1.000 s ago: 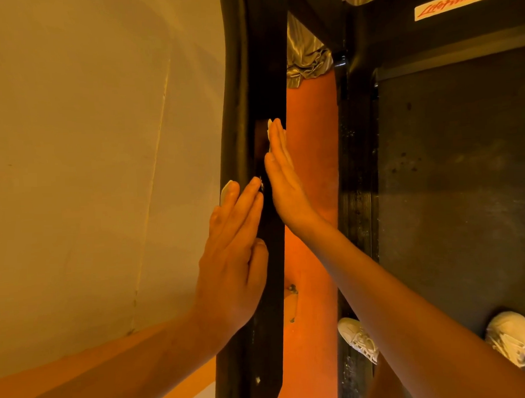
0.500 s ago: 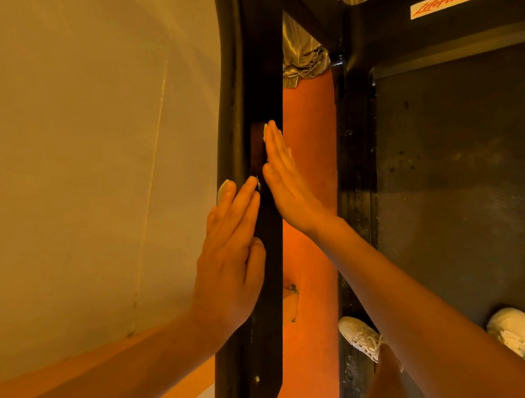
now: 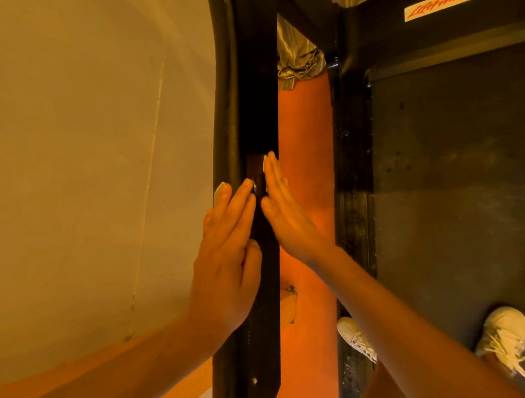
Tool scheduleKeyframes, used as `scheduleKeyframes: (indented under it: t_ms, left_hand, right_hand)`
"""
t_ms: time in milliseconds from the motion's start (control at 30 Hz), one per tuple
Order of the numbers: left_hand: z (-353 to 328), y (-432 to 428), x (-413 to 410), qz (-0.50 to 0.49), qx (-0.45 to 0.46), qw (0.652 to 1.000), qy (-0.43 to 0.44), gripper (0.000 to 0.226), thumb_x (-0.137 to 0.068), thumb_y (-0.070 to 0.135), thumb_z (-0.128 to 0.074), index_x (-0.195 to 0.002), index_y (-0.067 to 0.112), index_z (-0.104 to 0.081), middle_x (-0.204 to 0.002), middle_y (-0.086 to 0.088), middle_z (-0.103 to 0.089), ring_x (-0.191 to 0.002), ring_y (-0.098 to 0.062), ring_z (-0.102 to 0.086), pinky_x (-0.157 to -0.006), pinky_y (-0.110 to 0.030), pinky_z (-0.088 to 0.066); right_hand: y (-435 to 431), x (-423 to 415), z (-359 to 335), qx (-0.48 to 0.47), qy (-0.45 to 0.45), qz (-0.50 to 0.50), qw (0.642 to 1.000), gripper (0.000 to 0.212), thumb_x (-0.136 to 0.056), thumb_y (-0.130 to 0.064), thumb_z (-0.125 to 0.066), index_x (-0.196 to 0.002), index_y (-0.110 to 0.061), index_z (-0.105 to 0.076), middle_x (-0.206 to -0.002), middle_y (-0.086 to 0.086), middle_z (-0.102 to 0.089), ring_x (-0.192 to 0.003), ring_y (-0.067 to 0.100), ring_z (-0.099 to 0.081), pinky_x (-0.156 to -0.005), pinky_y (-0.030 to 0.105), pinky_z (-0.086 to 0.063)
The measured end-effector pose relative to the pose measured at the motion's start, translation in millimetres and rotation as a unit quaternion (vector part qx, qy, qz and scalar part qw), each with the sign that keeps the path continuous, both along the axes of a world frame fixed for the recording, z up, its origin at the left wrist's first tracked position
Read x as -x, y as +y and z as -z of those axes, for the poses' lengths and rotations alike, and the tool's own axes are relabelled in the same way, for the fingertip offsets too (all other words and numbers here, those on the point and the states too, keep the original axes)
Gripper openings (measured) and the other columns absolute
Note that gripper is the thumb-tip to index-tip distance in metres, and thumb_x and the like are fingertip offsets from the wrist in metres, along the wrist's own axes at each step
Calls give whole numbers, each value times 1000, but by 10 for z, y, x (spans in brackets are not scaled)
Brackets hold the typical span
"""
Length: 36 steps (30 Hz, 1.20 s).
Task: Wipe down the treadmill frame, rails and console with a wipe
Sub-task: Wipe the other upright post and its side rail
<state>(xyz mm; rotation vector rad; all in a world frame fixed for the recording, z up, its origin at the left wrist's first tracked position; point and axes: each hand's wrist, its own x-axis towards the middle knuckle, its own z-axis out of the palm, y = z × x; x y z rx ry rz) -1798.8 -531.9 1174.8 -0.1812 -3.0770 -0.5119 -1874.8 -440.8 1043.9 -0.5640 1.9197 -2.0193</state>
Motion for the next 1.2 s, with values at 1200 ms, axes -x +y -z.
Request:
scheduleKeyframes:
  t_ms: [1200]
  left_hand:
    - [22, -28, -4, 5, -3, 1000, -1, 56, -100, 14, -35, -156, 9, -31, -167, 1, -23, -157, -18, -8, -124, -52, -19]
  right_hand:
    - [-75, -36, -445, 90, -24, 46, 995, 46, -115, -20, -17, -155, -34, 2, -171, -5, 7, -157, 6, 8, -129, 43, 4]
